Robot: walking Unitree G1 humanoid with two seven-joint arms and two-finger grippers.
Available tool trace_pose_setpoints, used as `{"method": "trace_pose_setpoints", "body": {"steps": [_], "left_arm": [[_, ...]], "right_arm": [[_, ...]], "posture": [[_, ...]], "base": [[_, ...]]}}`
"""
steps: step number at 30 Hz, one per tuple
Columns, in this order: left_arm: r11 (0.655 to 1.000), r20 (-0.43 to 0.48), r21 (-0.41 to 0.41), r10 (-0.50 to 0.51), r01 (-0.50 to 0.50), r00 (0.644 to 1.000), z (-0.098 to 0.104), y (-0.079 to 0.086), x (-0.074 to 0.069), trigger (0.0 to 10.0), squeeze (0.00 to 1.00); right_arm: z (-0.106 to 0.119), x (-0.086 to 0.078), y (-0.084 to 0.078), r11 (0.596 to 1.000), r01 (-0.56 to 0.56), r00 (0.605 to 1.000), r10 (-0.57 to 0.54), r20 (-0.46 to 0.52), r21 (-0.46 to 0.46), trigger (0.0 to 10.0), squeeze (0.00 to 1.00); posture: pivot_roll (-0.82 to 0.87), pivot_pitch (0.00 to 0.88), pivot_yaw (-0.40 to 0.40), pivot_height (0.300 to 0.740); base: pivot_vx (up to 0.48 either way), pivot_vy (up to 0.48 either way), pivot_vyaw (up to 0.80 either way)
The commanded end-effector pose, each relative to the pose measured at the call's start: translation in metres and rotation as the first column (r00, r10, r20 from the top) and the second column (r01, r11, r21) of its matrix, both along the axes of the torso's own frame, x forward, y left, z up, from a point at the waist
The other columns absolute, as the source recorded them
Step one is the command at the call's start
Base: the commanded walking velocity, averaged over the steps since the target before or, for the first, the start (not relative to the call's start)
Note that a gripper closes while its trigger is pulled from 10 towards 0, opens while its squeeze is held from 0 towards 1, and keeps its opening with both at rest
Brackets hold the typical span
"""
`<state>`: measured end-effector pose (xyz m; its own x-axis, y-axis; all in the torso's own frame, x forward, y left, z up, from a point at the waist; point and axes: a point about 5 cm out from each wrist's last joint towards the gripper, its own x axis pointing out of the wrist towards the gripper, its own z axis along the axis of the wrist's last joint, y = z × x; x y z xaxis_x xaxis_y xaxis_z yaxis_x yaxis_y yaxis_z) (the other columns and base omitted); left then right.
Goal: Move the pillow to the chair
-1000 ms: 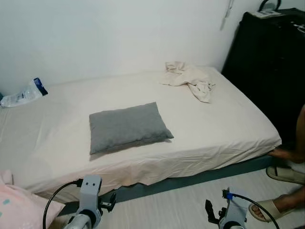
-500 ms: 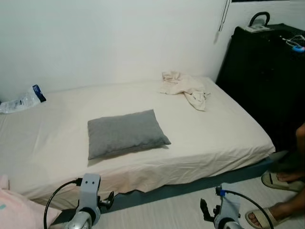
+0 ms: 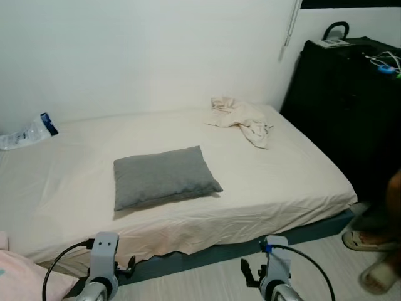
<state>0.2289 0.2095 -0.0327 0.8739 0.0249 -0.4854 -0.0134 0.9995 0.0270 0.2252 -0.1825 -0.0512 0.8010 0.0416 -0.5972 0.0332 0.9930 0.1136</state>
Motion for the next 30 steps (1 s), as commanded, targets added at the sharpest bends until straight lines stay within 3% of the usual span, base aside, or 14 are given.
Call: {"method": "trace_pose_setpoints", "body": {"steps": [1, 10, 13, 23, 30], "left_arm": [[1.000, -0.008, 0.006, 0.009, -0.009, 1.000, -0.001, 0.004, 0.000, 10.0, 0.00], [0.997, -0.122, -0.014, -0.072, 0.070, 0.990, -0.022, -0.029, -0.014, 10.0, 0.00], [0.992, -0.187, -0.028, -0.127, 0.124, 0.974, -0.032, -0.046, -0.024, 10.0, 0.00], [0.991, -0.291, -0.016, -0.132, 0.134, 0.947, -0.042, -0.044, -0.032, 10.0, 0.00], [0.991, -0.359, -0.023, -0.131, 0.131, 0.924, -0.047, -0.045, -0.037, 10.0, 0.00]], "right_arm": [[-0.001, -0.001, 0.003, 1.000, -0.018, 1.000, 0.018, -0.002, -0.002, 10.0, 0.00], [-0.010, -0.014, -0.015, 0.998, 0.008, 0.996, -0.014, -0.089, -0.066, 10.0, 0.00], [-0.011, -0.017, -0.024, 0.994, -0.006, 0.994, -0.005, -0.108, -0.106, 10.0, 0.00], [-0.015, -0.026, -0.034, 0.990, 0.039, 0.988, -0.058, -0.141, -0.135, 10.0, 0.00], [-0.027, -0.041, -0.026, 0.993, 0.066, 0.971, -0.086, -0.223, -0.098, 10.0, 0.00]], "posture": [[-0.03, 0.000, -0.002, 0.740], [-0.02, 0.000, -0.029, 0.740], [-0.06, 0.000, -0.021, 0.740], [-0.10, 0.000, 0.047, 0.740], [-0.12, 0.000, 0.069, 0.740]], "base": [[0.000, 0.000, 0.00], [0.000, 0.000, 0.00], [0.000, 0.000, 0.00], [0.000, 0.000, 0.00], [0.000, 0.000, 0.00]]}}
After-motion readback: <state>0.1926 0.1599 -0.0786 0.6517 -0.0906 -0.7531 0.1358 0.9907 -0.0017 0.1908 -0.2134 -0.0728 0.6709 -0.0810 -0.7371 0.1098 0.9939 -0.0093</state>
